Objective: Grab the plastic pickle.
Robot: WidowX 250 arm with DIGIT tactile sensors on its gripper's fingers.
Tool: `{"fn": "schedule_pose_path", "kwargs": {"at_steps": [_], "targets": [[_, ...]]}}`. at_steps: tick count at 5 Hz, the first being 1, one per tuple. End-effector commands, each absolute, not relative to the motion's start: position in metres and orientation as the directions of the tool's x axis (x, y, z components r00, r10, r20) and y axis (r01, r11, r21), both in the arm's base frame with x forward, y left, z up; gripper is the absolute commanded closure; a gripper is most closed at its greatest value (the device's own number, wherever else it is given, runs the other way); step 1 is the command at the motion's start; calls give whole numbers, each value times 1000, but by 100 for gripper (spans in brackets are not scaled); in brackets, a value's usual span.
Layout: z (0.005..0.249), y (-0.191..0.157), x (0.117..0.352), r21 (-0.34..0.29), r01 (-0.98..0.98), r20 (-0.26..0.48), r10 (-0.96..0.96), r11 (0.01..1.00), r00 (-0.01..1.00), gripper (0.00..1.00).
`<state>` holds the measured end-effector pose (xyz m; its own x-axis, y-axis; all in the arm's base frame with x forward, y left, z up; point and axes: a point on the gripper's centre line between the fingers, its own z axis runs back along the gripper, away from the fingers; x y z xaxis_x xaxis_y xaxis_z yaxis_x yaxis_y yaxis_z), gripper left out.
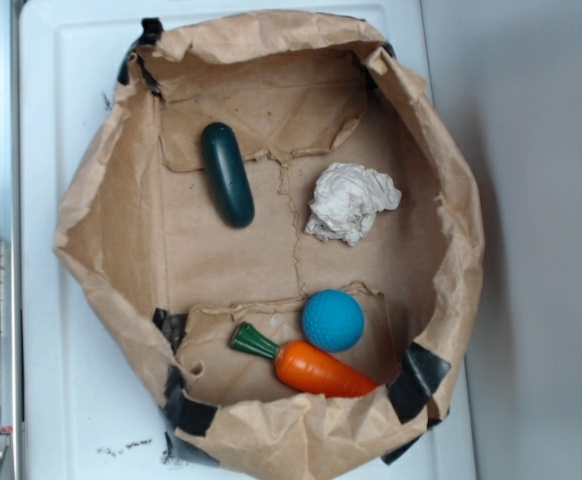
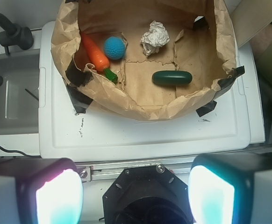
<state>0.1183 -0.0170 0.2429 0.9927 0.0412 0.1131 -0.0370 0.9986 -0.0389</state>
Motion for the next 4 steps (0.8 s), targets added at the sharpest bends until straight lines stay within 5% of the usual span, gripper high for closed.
{"fn": "schedule_pose_path", "kwargs": {"at_steps": [1, 4], "targets": [[243, -17, 118, -39, -37, 113, 41, 999, 993, 0], [209, 16, 198, -13, -162, 141, 163, 987, 977, 0]]}}
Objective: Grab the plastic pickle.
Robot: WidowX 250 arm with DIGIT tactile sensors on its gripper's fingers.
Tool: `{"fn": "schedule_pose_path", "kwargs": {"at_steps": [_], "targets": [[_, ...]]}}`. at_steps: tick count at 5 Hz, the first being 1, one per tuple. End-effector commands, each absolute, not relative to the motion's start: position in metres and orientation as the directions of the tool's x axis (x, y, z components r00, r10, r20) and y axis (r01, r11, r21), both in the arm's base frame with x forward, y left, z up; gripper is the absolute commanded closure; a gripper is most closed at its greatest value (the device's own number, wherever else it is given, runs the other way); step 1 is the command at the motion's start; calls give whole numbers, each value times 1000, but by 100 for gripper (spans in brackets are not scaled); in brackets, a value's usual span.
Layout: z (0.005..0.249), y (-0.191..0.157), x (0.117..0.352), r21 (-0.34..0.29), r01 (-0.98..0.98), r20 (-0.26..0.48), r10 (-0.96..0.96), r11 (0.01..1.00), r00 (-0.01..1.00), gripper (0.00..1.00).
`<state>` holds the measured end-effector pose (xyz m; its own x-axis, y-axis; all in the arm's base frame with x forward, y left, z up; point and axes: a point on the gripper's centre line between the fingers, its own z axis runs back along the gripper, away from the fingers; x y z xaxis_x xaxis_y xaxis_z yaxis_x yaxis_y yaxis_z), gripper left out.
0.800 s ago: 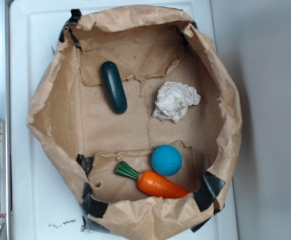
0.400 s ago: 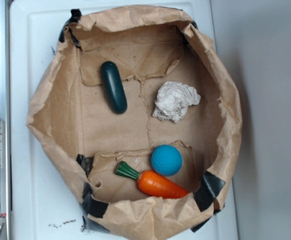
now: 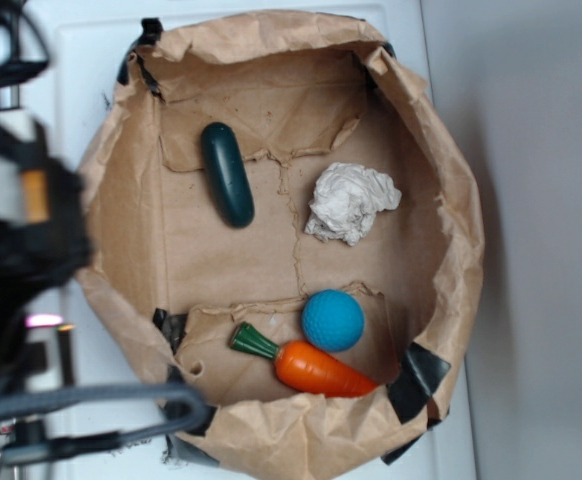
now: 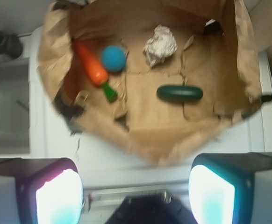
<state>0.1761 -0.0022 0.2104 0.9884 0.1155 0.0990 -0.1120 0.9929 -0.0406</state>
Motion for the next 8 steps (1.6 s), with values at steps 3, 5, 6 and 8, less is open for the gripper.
{"fn": "schedule_pose_path", "kwargs": {"at_steps": [3, 5, 6, 8], "targets": [[188, 40, 224, -16, 54, 13, -54, 998, 998, 0], [188, 40, 224, -16, 54, 13, -54, 998, 998, 0], [175, 62, 234, -60, 224, 34, -222, 973, 974, 0], [134, 71, 254, -23, 463, 29, -462, 886, 886, 0]]}}
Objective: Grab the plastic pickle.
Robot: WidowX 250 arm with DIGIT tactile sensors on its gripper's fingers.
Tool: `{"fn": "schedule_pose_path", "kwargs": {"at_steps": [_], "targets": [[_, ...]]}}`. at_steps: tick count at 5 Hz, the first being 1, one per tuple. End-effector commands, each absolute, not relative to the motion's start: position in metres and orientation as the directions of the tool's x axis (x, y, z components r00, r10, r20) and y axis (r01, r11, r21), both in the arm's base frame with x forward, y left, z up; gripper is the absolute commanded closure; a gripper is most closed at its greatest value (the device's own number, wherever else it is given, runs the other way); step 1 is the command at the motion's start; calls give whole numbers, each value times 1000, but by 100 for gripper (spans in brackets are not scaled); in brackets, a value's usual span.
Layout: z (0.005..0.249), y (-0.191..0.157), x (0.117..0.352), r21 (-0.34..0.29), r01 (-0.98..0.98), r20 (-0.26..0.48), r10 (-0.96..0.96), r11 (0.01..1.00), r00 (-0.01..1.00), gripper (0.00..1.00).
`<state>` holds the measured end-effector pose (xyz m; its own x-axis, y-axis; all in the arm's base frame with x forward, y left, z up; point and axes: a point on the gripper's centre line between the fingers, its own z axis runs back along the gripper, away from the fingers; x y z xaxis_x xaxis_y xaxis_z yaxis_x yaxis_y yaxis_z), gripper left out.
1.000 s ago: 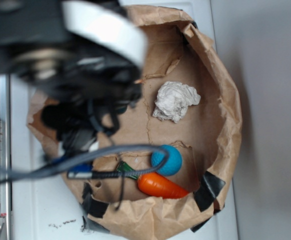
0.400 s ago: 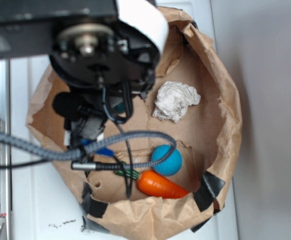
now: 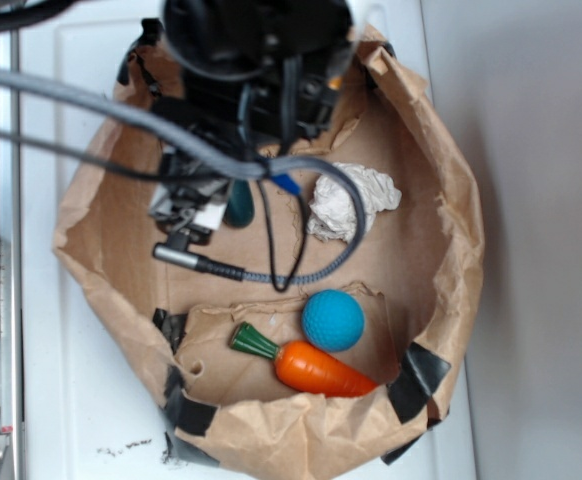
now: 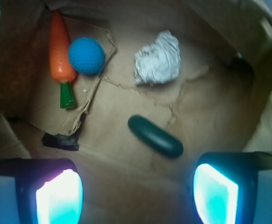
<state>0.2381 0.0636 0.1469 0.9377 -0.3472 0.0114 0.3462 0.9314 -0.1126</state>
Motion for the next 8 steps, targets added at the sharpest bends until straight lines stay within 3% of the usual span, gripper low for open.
{"fn": "schedule_pose_path", "kwargs": {"at_steps": [1, 2, 3, 7, 8], "targets": [[107, 55, 253, 56, 581, 17, -583, 812, 812, 0], [76, 37, 254, 46, 598, 20, -599, 800, 800, 0], [73, 29, 257, 21, 567, 24, -567, 824, 823, 0], [73, 29, 257, 21, 567, 24, -567, 824, 823, 0], [63, 40, 249, 20, 601, 56, -601, 799, 797, 0]]}}
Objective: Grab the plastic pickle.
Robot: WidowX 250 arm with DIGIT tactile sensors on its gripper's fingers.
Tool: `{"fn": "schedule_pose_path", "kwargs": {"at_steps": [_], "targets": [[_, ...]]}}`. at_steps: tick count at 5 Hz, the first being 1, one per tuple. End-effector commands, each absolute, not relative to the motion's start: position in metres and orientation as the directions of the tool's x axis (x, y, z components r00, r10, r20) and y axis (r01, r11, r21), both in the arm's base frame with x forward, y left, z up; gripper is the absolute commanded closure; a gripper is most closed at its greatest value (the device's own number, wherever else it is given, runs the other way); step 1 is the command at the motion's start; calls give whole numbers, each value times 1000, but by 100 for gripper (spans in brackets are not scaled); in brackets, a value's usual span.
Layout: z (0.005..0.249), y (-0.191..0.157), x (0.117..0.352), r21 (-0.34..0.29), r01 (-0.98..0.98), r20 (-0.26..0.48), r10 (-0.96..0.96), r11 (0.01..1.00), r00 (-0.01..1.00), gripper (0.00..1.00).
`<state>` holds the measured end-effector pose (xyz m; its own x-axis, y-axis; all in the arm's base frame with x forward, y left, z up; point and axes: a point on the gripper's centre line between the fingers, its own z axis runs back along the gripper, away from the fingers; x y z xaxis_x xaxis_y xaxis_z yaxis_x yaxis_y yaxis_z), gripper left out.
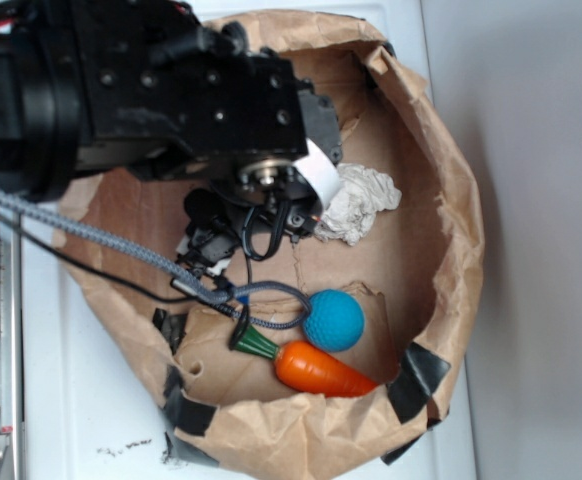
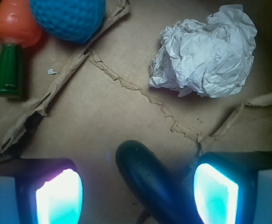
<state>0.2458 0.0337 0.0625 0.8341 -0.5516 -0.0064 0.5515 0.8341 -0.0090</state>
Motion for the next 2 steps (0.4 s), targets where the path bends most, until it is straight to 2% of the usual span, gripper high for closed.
{"fn": "schedule_pose_path", "kwargs": {"at_steps": [1, 2], "targets": [[63, 50, 239, 9, 646, 121, -642, 764, 757, 0], [49, 48, 230, 0, 697, 134, -690, 718, 711, 0]]}}
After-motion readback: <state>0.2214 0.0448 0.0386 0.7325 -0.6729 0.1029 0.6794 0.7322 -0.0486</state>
